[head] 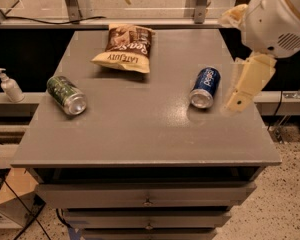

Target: Pick brown chip bag

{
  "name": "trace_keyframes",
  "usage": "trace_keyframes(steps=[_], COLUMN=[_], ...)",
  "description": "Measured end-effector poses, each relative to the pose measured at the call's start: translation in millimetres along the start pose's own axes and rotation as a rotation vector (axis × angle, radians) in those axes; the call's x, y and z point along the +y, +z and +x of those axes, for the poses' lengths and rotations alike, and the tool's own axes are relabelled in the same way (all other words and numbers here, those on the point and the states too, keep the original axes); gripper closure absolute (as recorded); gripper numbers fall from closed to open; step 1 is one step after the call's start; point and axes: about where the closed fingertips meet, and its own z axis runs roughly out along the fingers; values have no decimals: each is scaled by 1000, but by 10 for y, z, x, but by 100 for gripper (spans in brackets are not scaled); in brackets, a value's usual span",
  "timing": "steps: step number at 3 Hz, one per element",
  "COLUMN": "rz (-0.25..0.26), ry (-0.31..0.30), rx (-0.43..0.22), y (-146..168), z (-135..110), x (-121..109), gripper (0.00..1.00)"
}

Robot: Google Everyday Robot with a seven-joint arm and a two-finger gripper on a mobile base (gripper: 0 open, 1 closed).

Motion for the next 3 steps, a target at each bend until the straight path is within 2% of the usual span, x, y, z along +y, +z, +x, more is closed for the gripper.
trace_keyframes(steps=[1,2,3], rz=[-8,-10,5], ry=[-4,31,43], rx=[-26,-22,-66], y=[15,16,225], z=[-69,-24,-180], x=[13,19,-152], gripper=[0,0,0])
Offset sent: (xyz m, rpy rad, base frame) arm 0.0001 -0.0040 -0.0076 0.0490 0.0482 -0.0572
